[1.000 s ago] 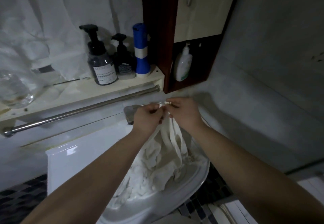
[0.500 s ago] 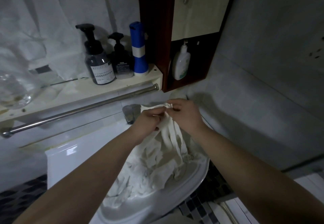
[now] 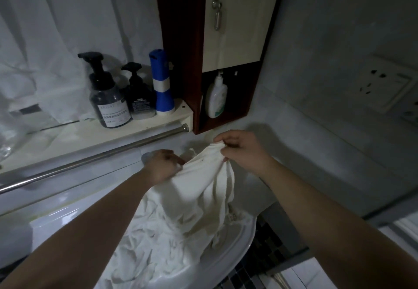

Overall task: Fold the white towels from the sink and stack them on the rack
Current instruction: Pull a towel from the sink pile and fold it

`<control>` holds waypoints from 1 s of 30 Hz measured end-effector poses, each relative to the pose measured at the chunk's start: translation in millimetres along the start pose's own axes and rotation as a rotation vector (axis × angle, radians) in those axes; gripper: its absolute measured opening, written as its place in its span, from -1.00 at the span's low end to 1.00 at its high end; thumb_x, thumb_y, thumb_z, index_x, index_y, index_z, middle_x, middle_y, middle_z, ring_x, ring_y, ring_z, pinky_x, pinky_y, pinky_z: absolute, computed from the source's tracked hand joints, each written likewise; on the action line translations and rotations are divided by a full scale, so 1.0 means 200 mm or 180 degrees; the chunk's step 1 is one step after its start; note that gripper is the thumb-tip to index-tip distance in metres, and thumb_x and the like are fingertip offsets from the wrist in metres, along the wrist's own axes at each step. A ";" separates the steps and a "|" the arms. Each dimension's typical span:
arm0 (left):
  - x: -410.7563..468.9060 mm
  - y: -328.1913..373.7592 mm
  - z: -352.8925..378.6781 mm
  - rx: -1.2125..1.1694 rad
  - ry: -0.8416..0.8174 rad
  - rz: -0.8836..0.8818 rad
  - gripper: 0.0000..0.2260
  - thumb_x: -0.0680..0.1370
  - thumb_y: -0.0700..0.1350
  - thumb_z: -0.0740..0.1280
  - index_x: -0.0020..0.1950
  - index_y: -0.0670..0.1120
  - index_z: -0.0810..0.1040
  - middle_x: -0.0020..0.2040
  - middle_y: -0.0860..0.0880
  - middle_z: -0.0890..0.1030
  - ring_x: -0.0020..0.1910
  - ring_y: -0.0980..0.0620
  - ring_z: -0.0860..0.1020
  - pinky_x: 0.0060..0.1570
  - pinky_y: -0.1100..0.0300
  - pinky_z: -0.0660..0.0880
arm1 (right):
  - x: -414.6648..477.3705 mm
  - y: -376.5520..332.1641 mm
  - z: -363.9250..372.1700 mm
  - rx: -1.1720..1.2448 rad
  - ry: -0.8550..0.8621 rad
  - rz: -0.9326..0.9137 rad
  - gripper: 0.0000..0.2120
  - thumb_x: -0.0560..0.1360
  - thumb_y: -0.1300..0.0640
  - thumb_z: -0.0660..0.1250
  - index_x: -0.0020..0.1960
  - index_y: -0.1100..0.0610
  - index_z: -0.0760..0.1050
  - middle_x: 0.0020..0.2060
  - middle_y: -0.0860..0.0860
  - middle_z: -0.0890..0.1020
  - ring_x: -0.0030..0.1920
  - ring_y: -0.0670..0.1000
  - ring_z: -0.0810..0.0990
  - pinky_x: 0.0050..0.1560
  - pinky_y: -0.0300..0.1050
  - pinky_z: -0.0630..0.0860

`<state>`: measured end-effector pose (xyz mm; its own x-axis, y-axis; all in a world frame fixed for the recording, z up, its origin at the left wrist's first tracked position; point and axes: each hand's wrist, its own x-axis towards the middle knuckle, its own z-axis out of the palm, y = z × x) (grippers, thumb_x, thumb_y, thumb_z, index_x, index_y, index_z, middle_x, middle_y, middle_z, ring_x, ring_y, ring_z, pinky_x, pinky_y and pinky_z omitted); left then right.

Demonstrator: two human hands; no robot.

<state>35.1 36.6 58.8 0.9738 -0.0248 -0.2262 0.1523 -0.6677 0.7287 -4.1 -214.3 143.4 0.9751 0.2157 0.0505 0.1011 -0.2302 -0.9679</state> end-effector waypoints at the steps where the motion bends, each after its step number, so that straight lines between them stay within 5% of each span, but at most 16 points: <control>1: 0.02 0.01 0.00 -0.0265 -0.0028 -0.0314 -0.74 0.50 0.01 0.44 0.11 -0.09 0.70 -0.04 0.02 0.64 0.07 -0.08 0.61 -0.11 0.22 0.52 | -0.01 -0.01 -0.03 0.0037 0.0004 -0.0028 -0.54 0.38 0.43 0.32 -0.14 -0.12 0.71 -0.15 -0.06 0.75 -0.12 -0.07 0.70 -0.16 -0.20 0.61; 4: 0.05 0.05 0.01 -0.0405 -0.0087 -0.0922 -0.55 0.30 0.35 0.45 -0.11 0.00 0.71 -0.22 0.01 0.69 -0.21 0.00 0.67 -0.23 0.12 0.62 | -0.04 -0.06 -0.11 0.0134 -0.0097 -0.0083 -0.58 0.30 0.36 0.32 -0.16 -0.14 0.72 -0.16 -0.05 0.74 -0.11 -0.09 0.69 -0.12 -0.24 0.60; 10: 0.12 0.13 0.19 -0.1300 -0.0471 -0.0823 -0.58 0.46 -0.11 0.54 0.25 -0.09 0.48 0.08 -0.12 0.63 0.01 -0.04 0.63 0.00 0.06 0.64 | -0.08 -0.07 -0.24 0.0156 -0.0114 -0.0072 -0.65 0.26 0.35 0.32 -0.11 0.01 0.69 -0.22 -0.05 0.73 -0.20 -0.12 0.66 -0.21 -0.30 0.53; 13: 0.13 0.16 0.25 -0.1397 -0.0661 -0.0908 -0.66 0.48 -0.23 0.49 0.21 0.01 0.56 0.05 -0.14 0.64 0.00 -0.08 0.59 0.05 0.02 0.61 | -0.12 -0.04 -0.31 0.0167 -0.0060 -0.0072 -0.65 0.32 0.46 0.32 -0.09 0.08 0.66 -0.25 -0.06 0.72 -0.22 -0.13 0.65 -0.21 -0.29 0.54; 18: 0.13 0.15 0.28 -0.2284 -0.1070 -0.1500 -0.87 0.48 -0.26 0.43 0.00 -0.12 0.66 -0.19 -0.11 0.55 -0.23 -0.02 0.52 -0.21 0.14 0.50 | -0.16 0.01 -0.40 0.0162 0.0016 -0.0021 -0.59 0.41 0.61 0.26 -0.05 0.15 0.65 -0.23 0.00 0.72 -0.20 -0.08 0.67 -0.18 -0.24 0.56; 21: 0.16 0.12 0.28 -0.2326 -0.1002 -0.1770 -0.86 0.45 -0.16 0.50 -0.01 -0.11 0.63 -0.12 -0.07 0.60 -0.11 -0.04 0.61 -0.15 0.09 0.61 | -0.17 0.03 -0.40 0.0150 -0.0115 -0.0006 -0.63 0.43 0.60 0.29 -0.04 0.18 0.64 -0.21 0.04 0.71 -0.19 -0.05 0.67 -0.15 -0.20 0.57; 25: 0.19 0.15 0.33 -0.2228 -0.0781 -0.1570 -0.93 0.48 -0.24 0.41 -0.07 -0.10 0.59 -0.03 -0.10 0.59 -0.11 -0.03 0.59 -0.17 0.11 0.54 | -0.17 0.02 -0.41 0.0153 -0.0321 0.0078 -0.67 0.37 0.53 0.31 -0.05 0.17 0.65 -0.22 -0.01 0.72 -0.20 -0.07 0.67 -0.18 -0.21 0.57; 30: 0.21 0.20 0.37 -0.1547 -0.0937 -0.0949 -0.73 0.43 -0.12 0.54 0.10 0.02 0.61 0.02 -0.05 0.64 0.03 -0.02 0.59 -0.13 0.15 0.55 | -0.19 -0.01 -0.41 0.0155 -0.0394 0.0138 -0.70 0.29 0.39 0.31 -0.06 0.15 0.64 -0.25 -0.04 0.72 -0.24 -0.09 0.66 -0.22 -0.22 0.57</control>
<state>68.9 -46.1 29.7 0.8011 -0.1394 -0.5820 0.5359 -0.2658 0.8013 -25.5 -300.5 163.6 0.9463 0.3226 -0.0195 0.0467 -0.1961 -0.9795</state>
